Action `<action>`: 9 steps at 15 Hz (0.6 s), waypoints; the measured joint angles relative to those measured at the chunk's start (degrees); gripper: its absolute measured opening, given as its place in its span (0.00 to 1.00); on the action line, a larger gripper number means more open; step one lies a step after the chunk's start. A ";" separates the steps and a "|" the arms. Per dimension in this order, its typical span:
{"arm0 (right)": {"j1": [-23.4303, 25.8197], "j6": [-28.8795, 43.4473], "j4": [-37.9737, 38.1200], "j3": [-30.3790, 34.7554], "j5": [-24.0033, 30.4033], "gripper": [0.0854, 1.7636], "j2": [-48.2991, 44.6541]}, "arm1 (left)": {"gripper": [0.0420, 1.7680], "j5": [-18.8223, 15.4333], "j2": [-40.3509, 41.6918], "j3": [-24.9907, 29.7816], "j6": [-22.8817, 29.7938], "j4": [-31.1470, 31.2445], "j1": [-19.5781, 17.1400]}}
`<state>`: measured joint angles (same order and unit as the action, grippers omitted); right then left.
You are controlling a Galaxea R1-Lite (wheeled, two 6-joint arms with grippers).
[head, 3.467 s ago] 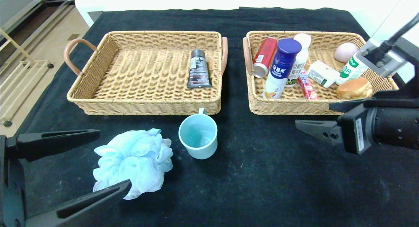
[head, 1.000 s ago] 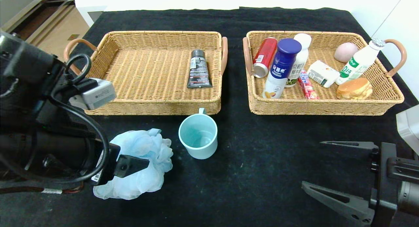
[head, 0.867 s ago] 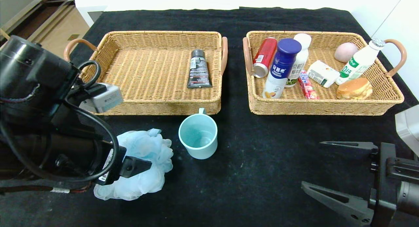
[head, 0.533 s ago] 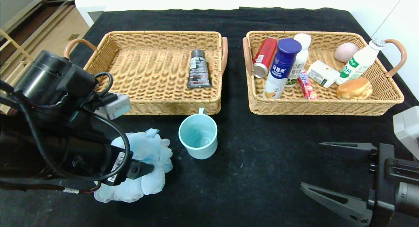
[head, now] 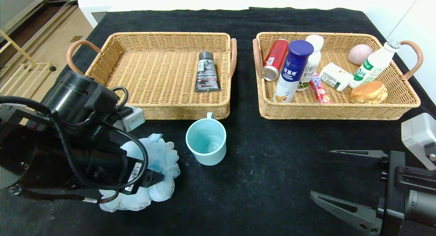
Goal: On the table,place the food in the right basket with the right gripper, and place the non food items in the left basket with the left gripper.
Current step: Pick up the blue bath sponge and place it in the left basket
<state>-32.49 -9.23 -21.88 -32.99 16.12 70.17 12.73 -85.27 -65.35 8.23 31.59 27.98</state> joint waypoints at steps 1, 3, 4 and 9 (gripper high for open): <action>0.00 -0.02 -0.02 0.02 -0.05 0.96 0.09 | 0.80 0.09 -0.11 0.41 -0.02 0.00 -0.11; 0.00 -0.05 -0.02 0.09 -0.07 0.96 0.33 | 0.63 0.02 -0.20 0.74 -0.02 -0.11 -0.20; 0.00 -0.09 -0.02 0.11 -0.07 0.96 0.50 | 0.57 -0.02 -0.20 0.78 -0.02 -0.11 -0.20; 0.00 -0.17 -0.20 0.27 -0.09 0.97 1.13 | 0.39 -0.28 -0.15 1.02 -0.02 -0.06 -0.22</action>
<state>-32.49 -9.40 -22.08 -32.72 16.03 71.30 12.45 -85.42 -64.33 8.20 31.52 27.76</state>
